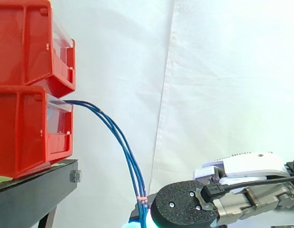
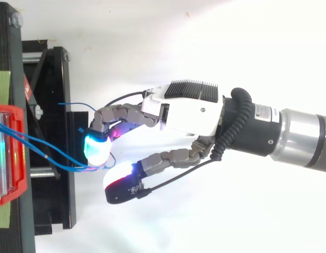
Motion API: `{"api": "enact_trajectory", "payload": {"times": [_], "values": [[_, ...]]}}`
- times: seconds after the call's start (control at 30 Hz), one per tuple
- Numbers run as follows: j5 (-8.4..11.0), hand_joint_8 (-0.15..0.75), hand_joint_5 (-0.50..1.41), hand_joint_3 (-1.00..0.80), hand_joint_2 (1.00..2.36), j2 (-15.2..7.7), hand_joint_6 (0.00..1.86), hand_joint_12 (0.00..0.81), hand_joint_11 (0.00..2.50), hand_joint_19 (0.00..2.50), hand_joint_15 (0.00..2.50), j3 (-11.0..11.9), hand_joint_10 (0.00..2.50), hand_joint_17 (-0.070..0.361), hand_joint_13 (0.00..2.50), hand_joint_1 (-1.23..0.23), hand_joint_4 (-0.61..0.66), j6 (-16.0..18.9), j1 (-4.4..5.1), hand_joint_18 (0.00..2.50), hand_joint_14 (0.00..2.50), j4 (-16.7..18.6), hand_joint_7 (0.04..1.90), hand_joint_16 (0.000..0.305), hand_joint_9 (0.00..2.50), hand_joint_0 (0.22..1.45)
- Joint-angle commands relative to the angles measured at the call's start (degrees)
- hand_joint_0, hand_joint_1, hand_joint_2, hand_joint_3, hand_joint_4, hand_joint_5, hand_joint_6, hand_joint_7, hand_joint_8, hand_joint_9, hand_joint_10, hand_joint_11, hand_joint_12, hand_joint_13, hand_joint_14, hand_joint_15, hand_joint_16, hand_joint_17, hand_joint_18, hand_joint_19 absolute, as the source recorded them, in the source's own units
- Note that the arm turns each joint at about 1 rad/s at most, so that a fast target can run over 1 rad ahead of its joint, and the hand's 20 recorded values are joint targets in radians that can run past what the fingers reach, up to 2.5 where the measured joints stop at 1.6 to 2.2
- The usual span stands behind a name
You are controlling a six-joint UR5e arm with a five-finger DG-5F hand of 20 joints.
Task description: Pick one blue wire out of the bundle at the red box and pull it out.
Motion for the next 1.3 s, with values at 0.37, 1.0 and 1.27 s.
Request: {"api": "enact_trajectory", "payload": {"times": [0.37,1.0,1.27], "values": [[0.05,0.274,-0.08,-0.37,1.01,0.0,0.5,0.404,0.27,0.42,0.24,0.09,0.01,0.122,0.46,-0.71,0.11,0.32,0.23,0.47,0.01,2.35,1.36,0.054,0.72,0.55],[0.05,0.287,-0.09,-0.43,1.01,0.18,0.51,0.416,0.27,0.42,0.25,0.18,0.01,0.13,0.47,-0.71,0.16,0.32,-0.12,0.49,0.01,4.37,1.34,0.058,0.71,0.51],[-0.12,0.288,-0.09,-0.45,1.0,0.18,0.5,0.419,0.27,0.42,0.25,0.18,0.01,0.132,0.47,-0.7,0.16,0.32,-0.21,0.48,0.01,4.37,1.33,0.059,0.69,0.5]]}}
